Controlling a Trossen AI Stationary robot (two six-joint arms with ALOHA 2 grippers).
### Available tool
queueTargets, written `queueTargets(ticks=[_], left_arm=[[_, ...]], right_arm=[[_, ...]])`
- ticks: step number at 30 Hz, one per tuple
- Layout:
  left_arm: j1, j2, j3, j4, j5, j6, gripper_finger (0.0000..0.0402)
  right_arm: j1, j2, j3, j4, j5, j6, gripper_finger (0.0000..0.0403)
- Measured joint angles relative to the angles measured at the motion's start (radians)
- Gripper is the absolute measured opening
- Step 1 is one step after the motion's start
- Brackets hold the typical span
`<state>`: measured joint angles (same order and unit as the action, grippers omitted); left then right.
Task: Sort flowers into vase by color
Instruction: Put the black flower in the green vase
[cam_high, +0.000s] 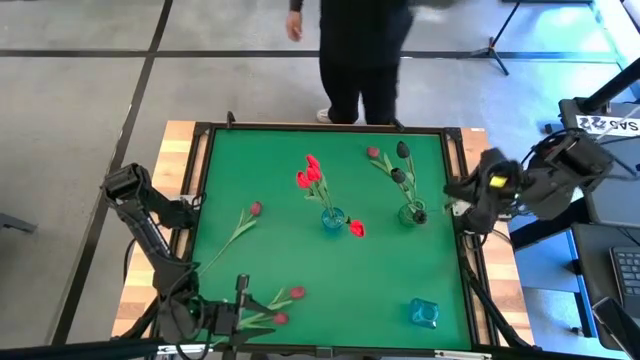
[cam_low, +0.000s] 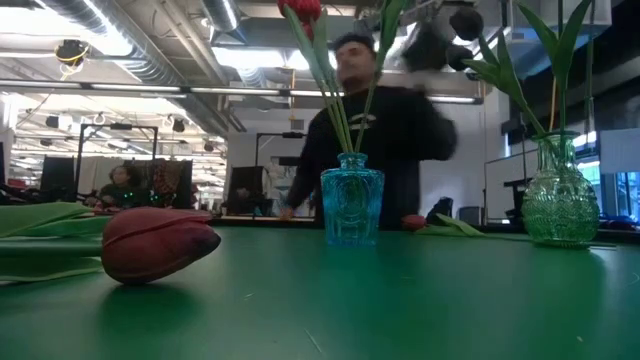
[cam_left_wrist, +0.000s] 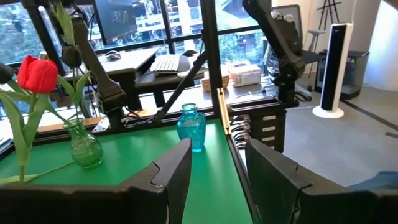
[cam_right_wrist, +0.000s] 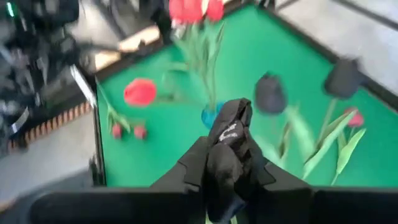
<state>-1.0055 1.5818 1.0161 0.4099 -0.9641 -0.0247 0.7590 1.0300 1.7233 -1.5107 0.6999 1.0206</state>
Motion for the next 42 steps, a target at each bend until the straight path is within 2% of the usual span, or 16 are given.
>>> queueTargets(ticks=[8,12,26,30,36,42], left_arm=[[0.032,0.000,0.000,-0.013,-0.001,-0.023,0.0148],[0.046,0.000,0.000,-0.021,0.010,-0.035,0.0148],[0.041,0.001,-0.001,-0.038,0.016,-0.055,0.0148],[0.029,0.001,-0.001,-0.046,0.016,-0.079,0.0148],[0.031,0.001,-0.001,-0.180,0.012,-0.222,0.0148],[0.061,0.001,-0.001,-0.384,0.009,-0.479,0.0148]], right_arm=[[0.000,-0.109,0.001,0.005,0.184,0.058,0.0046],[0.000,-0.121,0.001,0.014,0.231,0.101,0.0046],[0.000,-0.053,0.000,0.008,0.233,0.154,0.0046],[0.000,-0.029,0.000,-0.028,0.264,0.173,0.0046],[0.000,0.006,-0.013,-0.059,0.274,0.244,0.0046],[0.000,0.026,-0.064,-0.061,0.241,0.290,0.0046]])
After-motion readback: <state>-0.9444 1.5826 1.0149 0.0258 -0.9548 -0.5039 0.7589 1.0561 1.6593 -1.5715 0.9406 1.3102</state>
